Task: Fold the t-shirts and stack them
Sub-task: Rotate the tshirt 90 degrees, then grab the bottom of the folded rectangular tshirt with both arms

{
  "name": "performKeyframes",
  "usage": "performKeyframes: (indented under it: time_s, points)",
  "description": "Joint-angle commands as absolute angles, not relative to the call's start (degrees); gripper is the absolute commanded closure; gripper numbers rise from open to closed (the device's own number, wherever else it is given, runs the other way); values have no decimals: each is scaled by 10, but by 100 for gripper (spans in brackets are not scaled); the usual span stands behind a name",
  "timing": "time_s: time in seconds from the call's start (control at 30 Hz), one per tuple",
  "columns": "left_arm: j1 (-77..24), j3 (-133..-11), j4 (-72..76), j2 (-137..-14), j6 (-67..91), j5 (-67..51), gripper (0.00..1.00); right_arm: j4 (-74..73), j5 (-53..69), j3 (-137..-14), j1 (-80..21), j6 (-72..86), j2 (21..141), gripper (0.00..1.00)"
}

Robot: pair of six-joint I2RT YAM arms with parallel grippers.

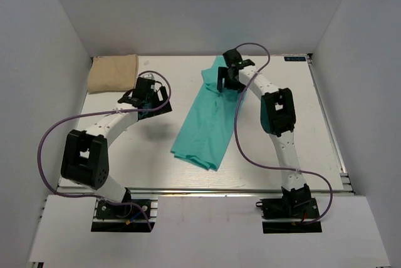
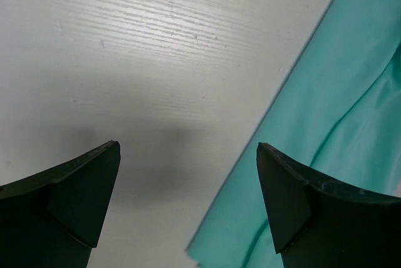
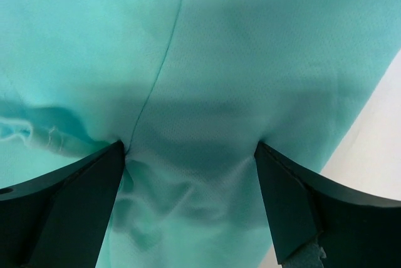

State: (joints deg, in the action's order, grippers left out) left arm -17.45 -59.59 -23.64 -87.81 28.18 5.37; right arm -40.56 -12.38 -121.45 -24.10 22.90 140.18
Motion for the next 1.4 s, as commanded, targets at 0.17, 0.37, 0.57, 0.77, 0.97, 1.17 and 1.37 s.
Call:
performKeyframes:
  time_s: [0.17, 0.37, 0.57, 0.77, 0.97, 1.17, 1.37]
  points:
    - [-166, -658, -229, -952, 236, -51, 0, -310, -44, -1296, -189, -34, 1449, 10]
    - [-166, -609, -218, -892, 248, -56, 0, -245, -5, -1143, -221, -89, 1239, 10]
    - [-179, -569, -220, -836, 221, -72, 0, -250, -17, -914, -269, -25, 1056, 10]
    - [-224, -549, -187, -867, 184, -201, 0, -287, 46, -651, -269, 192, 883, 10]
    - [-301, -539, -187, -917, 172, -196, 0, -311, 101, -495, -266, 277, 779, 10]
    - [-344, -533, -192, -944, 172, -170, 10, -238, 180, -414, -266, 314, 786, 16]
    - [-376, -527, -207, -963, 178, -157, 19, -179, 224, -369, -265, 340, 808, 22]
